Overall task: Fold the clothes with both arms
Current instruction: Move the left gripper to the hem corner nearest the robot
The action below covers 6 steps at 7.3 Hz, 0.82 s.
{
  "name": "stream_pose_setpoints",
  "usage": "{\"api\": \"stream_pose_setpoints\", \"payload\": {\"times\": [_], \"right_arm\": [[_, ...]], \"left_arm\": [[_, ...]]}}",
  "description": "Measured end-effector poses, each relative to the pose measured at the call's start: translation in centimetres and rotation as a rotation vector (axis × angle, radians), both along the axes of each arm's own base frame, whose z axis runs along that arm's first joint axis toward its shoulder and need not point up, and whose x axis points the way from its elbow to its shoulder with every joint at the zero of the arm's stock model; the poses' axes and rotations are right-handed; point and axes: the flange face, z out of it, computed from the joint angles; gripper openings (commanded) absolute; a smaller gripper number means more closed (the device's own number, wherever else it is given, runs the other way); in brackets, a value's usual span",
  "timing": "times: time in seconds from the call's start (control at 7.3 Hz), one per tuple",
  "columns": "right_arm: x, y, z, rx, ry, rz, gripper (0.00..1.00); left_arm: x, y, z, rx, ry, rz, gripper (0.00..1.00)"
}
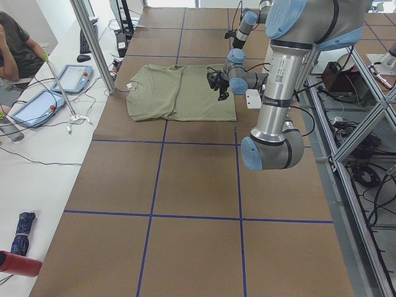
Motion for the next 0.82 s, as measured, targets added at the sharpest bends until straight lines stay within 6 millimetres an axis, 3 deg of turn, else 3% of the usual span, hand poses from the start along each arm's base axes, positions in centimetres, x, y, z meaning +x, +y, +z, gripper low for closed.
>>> {"api": "stream_pose_setpoints", "payload": {"times": [0.27,0.82], "right_arm": [[-0.1,0.0,-0.2,0.001,-0.004,0.0,0.0],[-0.1,0.0,-0.7,0.003,-0.015,0.002,0.0]], "left_arm": [[0.6,1.8,2.4,-0.037,-0.05,-0.011,0.72],[0.7,3.3,6.2,-0.073,-0.177,0.006,0.67]]}}
